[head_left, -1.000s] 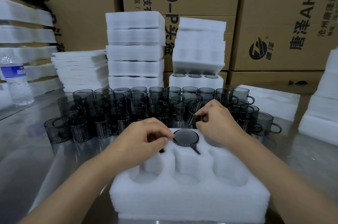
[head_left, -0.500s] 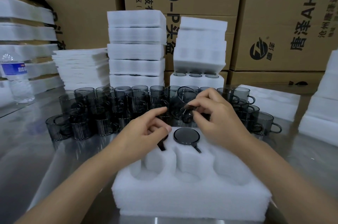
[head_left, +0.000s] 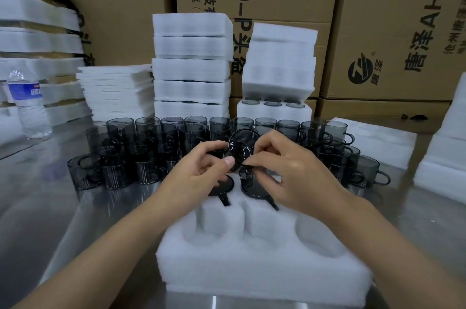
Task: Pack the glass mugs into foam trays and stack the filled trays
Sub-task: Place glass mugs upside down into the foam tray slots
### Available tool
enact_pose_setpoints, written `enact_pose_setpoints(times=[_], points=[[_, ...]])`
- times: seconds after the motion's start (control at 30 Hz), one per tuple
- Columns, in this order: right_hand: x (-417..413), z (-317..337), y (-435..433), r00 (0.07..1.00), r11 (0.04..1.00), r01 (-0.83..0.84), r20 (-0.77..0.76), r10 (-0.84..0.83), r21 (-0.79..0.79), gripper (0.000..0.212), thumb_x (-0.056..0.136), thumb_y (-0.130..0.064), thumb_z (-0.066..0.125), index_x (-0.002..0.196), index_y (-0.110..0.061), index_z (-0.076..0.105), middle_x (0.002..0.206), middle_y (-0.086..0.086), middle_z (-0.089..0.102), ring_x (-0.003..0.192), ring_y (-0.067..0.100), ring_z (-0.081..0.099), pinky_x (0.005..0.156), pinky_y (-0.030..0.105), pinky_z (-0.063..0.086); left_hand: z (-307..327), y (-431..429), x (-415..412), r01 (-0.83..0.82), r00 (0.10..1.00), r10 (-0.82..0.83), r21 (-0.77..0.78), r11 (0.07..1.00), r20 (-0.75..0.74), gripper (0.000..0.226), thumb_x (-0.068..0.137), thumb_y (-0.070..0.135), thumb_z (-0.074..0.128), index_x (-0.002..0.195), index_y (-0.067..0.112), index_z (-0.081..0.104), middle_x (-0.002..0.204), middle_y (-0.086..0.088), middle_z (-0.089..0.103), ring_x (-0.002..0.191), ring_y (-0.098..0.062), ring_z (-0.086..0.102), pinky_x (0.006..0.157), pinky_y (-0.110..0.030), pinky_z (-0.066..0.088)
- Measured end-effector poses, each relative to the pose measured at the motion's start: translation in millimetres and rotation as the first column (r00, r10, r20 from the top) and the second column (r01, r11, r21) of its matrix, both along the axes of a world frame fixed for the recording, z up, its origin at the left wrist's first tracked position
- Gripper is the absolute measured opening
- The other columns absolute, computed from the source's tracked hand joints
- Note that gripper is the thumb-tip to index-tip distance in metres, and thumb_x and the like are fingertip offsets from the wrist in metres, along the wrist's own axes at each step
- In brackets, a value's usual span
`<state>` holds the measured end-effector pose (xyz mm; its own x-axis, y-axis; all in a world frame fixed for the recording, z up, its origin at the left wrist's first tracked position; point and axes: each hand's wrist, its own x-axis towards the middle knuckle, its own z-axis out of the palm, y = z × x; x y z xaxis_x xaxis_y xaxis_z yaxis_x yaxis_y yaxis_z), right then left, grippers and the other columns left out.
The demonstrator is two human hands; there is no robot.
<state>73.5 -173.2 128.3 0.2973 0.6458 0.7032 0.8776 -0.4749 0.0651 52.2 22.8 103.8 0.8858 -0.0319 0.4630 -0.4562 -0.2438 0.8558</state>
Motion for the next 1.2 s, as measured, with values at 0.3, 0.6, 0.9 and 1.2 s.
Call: enact_pose_setpoints(times=[0.3,0.6,0.9,1.2], points=[[2.8,-3.5,1.2,1.0,0.996,-0.001,0.006,0.001,0.087,0.017,0.077,-0.004,0.072,0.093,-0.007,0.071,0.106,0.011,0.056,0.078,0.02,0.057,0.06,0.039,0.053,-4.4,2.5,3.9,-0.004,1.0,0.004,0.012,1.0,-0.02,0.033,0.083,0.04,0.062,0.111,0.044,0.046,0.076,0.018,0.068,0.07,0.003,0.064,0.063,-0.008,0.046],[4.4,-5.5,-0.4,0.988,0.98,0.11,-0.124,-0.09,0.168,0.052,0.079,-0.022,0.072,0.128,-0.016,0.055,0.123,-0.001,0.046,0.105,0.009,0.05,0.075,0.035,0.054,-5.2,3.6,7.0,-0.015,1.0,0.015,0.037,0.999,0.001,0.027,0.092,0.024,0.056,0.112,0.041,0.047,0.074,0.018,0.069,0.066,0.004,0.063,0.061,-0.008,0.046],[5.3,-6.0,0.3,0.98,0.983,0.152,-0.146,-0.137,0.101,0.06,0.084,-0.029,0.067,0.138,-0.018,0.044,0.122,-0.006,0.047,0.104,-0.002,0.041,0.08,0.015,0.037,-5.9,3.8,7.4,-0.033,0.999,0.033,0.04,0.999,-0.013,0.024,0.092,0.03,0.053,0.113,0.04,0.049,0.081,0.011,0.071,0.071,-0.002,0.065,0.064,-0.013,0.048],[5.4,-6.3,-0.8,0.978,0.984,0.154,-0.153,-0.139,0.092,0.06,0.086,-0.03,0.066,0.14,-0.018,0.043,0.121,-0.006,0.047,0.097,-0.006,0.036,0.079,0.017,0.04,-3.2,2.8,7.8,-0.017,0.999,0.016,-0.009,1.0,-0.03,0.018,0.093,0.024,0.053,0.108,0.034,0.054,0.076,0.01,0.072,0.067,-0.002,0.064,0.064,-0.015,0.049]])
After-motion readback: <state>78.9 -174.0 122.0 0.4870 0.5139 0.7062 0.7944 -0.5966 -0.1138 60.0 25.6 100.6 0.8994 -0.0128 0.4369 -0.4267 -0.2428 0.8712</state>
